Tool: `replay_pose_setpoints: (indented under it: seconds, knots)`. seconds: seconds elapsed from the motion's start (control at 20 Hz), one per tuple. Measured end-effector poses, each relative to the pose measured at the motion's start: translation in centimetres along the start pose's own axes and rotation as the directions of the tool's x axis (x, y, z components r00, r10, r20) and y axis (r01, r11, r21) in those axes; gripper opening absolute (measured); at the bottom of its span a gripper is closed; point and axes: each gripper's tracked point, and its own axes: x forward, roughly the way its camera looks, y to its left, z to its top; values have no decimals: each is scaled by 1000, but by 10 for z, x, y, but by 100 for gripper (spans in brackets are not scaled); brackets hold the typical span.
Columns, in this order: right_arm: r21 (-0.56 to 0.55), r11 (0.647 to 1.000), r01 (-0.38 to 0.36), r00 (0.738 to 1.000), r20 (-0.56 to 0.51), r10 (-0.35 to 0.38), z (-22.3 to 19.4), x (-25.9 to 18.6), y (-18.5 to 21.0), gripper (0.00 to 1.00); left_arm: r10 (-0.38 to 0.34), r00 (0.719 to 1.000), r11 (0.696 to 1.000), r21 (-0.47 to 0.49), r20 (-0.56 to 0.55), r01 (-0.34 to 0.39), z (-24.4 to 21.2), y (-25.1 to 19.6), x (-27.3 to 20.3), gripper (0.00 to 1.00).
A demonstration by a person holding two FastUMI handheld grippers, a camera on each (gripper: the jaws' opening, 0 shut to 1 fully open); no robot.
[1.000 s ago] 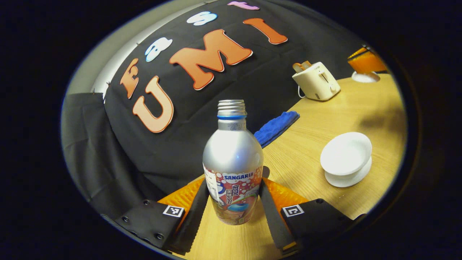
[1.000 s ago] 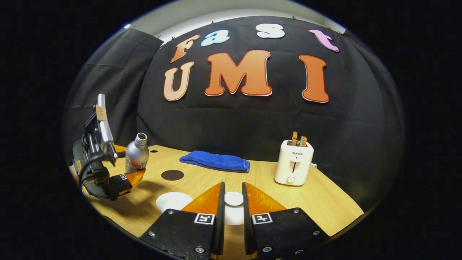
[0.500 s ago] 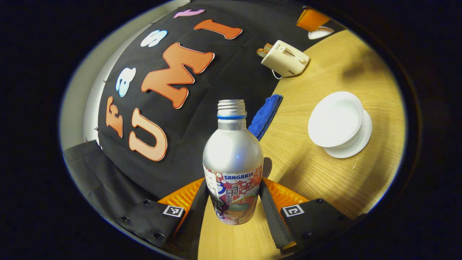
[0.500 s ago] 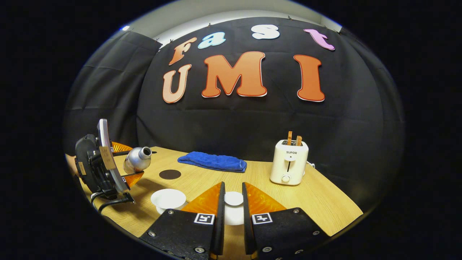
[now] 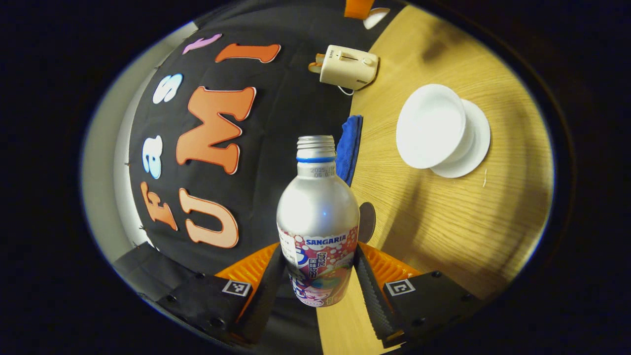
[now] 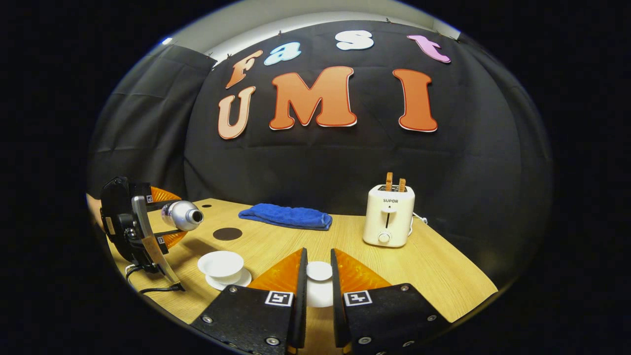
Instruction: Open the teacup lid with one hand, grasp the water bottle and pour water into the teacup with the other hand; after pouring, place the water bottle on the coaster and then close the teacup lid.
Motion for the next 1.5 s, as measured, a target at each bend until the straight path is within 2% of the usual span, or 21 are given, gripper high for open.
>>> replay_pose_setpoints:
  seconds: [0.1, 0.2, 0.25, 0.35, 0.45, 0.5, 0.6, 0.85, 0.9, 0.95, 1.2, 1.25, 1.3, 1.4, 1.5]
  knots:
    - [-3, 1000, 3, 1000, -4, -3, -2, 0, -3, 23, 2, 1000, 998, 58, 9, -3, 2, -2, -2, 80]
    - [-6, 1000, 4, 1000, 0, -4, -2, -2, -4, 23, 4, 1000, 995, 104, 12, -5, 1, 0, -2, 88]
    - [-7, 1000, 5, 1000, 1, -5, -1, -2, -5, 23, 8, 1000, 991, 131, 17, -10, 3, 0, -2, 80]
    - [-10, 1000, 9, 1000, 5, -9, 0, -3, -7, 23, 1, 999, 986, 164, 45, -8, 11, 1, -5, 84]
    - [-16, 1000, 10, 1000, 12, -10, 2, -4, -6, 23, 0, 998, 980, 197, 60, -12, 14, 6, -5, 80]
    - [-20, 1000, 10, 1000, 12, -10, 2, -4, -5, 23, 2, 998, 976, 219, 69, -17, 16, 7, -6, 88]
    - [-28, 1000, 13, 1000, 20, -12, 5, -6, -7, 23, 5, 997, 966, 257, 78, -25, 21, 11, -4, 84]
    - [-29, 1000, 6, 1000, 21, -5, 6, -8, -6, 23, 19, 992, 929, 365, 121, -62, 26, 26, 0, 84]
    - [-35, 999, 8, 1000, 20, -8, 6, -9, -5, 23, 19, 992, 921, 384, 128, -68, 27, 28, 0, 80]
    - [-43, 999, 10, 1000, 21, -9, 7, -9, -6, 23, 23, 991, 912, 403, 134, -76, 28, 33, 0, 84]
    - [-58, 998, 9, 999, 31, -7, 11, -15, -4, 23, 33, 987, 873, 477, 156, -105, 33, 49, 3, 84]
    - [-60, 998, 12, 999, 33, -10, 12, -15, -5, 23, 34, 987, 867, 487, 158, -108, 34, 50, 5, 87]
    - [-62, 998, 12, 999, 32, -10, 13, -16, -5, 23, 35, 986, 860, 498, 162, -112, 36, 53, 4, 84]
    - [-66, 998, 13, 999, 33, -11, 14, -17, -6, 23, 42, 984, 844, 520, 173, -128, 38, 57, 5, 84]
    - [-67, 998, 15, 999, 36, -12, 14, -19, -7, 23, 51, 982, 832, 537, 180, -142, 41, 61, 7, 87]
